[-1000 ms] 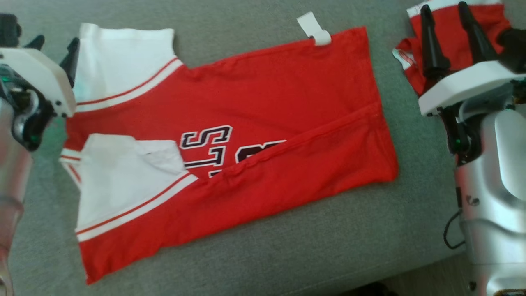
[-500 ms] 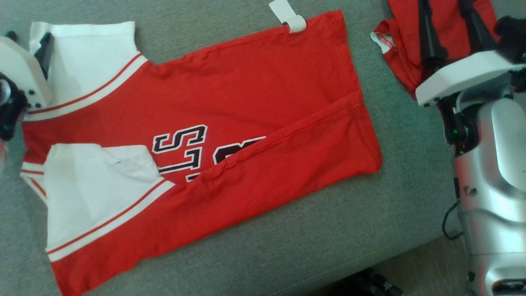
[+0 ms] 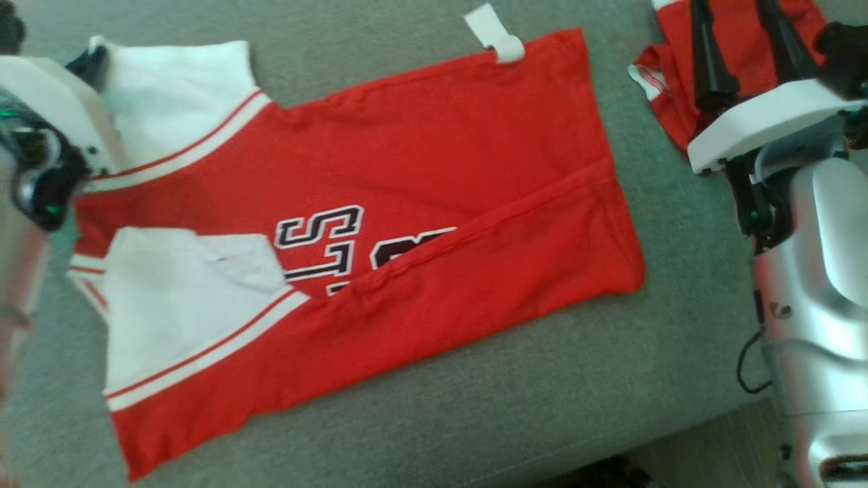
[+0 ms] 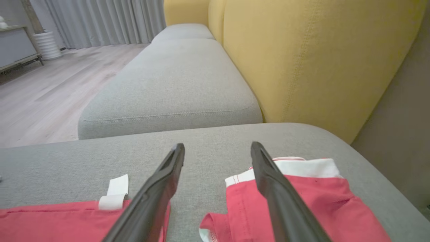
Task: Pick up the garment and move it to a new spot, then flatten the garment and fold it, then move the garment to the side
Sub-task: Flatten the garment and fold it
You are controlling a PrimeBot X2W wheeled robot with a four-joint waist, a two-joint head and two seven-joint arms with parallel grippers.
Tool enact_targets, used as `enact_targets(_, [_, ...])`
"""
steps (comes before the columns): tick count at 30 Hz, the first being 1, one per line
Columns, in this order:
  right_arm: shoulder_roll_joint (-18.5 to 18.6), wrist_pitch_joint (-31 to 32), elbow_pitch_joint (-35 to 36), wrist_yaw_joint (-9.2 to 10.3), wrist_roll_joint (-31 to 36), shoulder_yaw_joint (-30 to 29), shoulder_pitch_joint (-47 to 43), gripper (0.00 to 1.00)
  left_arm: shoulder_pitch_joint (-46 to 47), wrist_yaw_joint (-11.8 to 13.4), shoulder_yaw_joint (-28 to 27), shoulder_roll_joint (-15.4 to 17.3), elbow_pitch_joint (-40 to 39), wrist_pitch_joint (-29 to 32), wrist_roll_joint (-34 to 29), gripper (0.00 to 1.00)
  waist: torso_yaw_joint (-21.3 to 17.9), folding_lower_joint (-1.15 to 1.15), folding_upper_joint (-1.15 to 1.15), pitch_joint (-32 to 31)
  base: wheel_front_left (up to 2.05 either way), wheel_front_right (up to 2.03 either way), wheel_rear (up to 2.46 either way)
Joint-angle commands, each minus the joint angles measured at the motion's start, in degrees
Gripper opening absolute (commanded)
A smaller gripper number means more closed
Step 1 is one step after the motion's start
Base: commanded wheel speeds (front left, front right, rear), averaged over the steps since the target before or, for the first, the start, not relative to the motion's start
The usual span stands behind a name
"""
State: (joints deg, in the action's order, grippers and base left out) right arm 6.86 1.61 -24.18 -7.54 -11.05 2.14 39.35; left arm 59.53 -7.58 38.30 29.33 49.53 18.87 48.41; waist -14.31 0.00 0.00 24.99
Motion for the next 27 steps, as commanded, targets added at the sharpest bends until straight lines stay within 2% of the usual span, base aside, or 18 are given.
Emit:
enact_targets(1, [0.9,0.4,1.5,0.05,-0.8,1.2,2.0,1.0,1.4,0.1,-1.2,1.6,-2.1,-1.9,0.4,0.0,1.8,0.0,0.0,-1.7,0.0,0.0,0.0])
enact_targets(6, [3.8,2.6,-0.4,0.05,-3.2,3.2,2.4,1.0,0.2,0.1,-0.2,-0.9,-6.6,-10.3,1.5,0.0,6.3,0.0,0.0,-4.6,0.0,0.0,0.0])
enact_targets(12, [7.3,6.6,-6.3,0.05,-6.1,7.3,3.5,1.0,-2.6,0.1,1.1,-2.0,-13.3,-16.1,2.7,0.0,11.4,0.0,0.0,-6.2,0.0,0.0,0.0])
enact_targets(18, [10.1,9.1,-14.2,0.05,-6.8,9.3,5.5,1.0,-5.1,0.6,1.8,-2.4,-18.9,-17.3,2.8,0.0,14.8,0.0,0.0,-6.0,0.0,0.0,0.0])
enact_targets(27, [10.9,8.8,-24.9,0.05,-5.8,9.8,8.6,1.0,-7.9,1.6,4.4,-2.3,-26.7,-15.0,2.1,0.0,17.6,0.0,0.0,-3.8,0.0,0.0,0.0])
